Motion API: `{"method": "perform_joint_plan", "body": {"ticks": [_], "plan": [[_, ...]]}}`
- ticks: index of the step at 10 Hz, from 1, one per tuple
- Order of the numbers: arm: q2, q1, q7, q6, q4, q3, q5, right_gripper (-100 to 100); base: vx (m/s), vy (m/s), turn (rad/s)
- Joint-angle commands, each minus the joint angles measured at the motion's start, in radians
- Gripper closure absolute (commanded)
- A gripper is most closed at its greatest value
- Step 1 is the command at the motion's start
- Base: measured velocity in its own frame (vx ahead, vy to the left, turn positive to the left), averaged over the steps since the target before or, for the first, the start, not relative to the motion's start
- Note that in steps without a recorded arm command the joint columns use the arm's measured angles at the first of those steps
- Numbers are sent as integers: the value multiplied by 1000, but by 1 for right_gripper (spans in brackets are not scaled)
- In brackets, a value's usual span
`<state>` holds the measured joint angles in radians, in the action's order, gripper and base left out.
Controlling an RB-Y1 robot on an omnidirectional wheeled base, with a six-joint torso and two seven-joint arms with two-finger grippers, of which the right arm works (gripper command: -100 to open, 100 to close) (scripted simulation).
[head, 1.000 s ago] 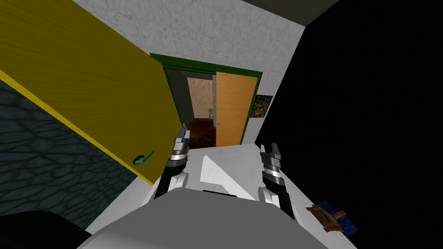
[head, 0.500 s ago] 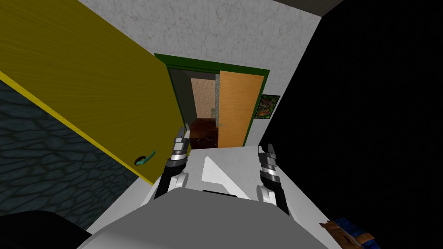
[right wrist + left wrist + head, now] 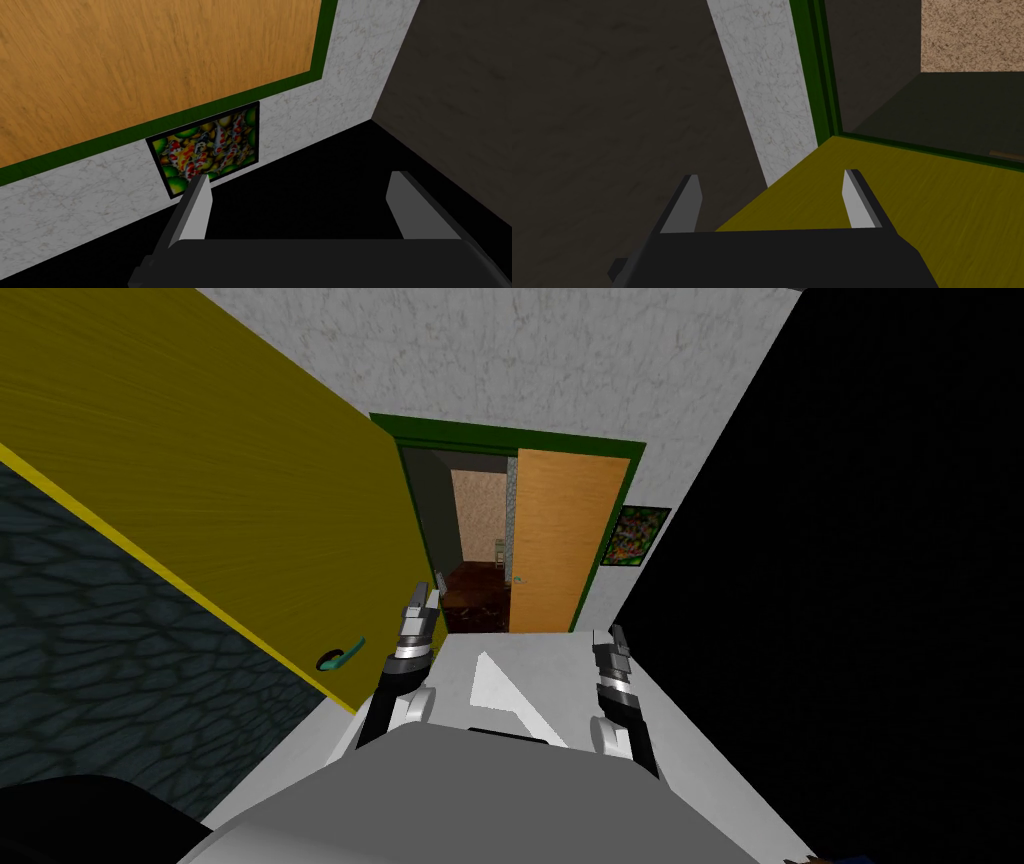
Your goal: Pull the door open
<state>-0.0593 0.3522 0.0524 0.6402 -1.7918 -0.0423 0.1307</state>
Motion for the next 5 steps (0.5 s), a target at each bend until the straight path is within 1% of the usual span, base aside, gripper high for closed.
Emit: {"method": "perform_joint_plan", "body": {"ticks": [1,5], "plan": [[-10,-22,-4,7,47,-5,12,-100,110,21,125],[-28,-71,-19,26,163,-10,38,-100,110,19,118]]}}
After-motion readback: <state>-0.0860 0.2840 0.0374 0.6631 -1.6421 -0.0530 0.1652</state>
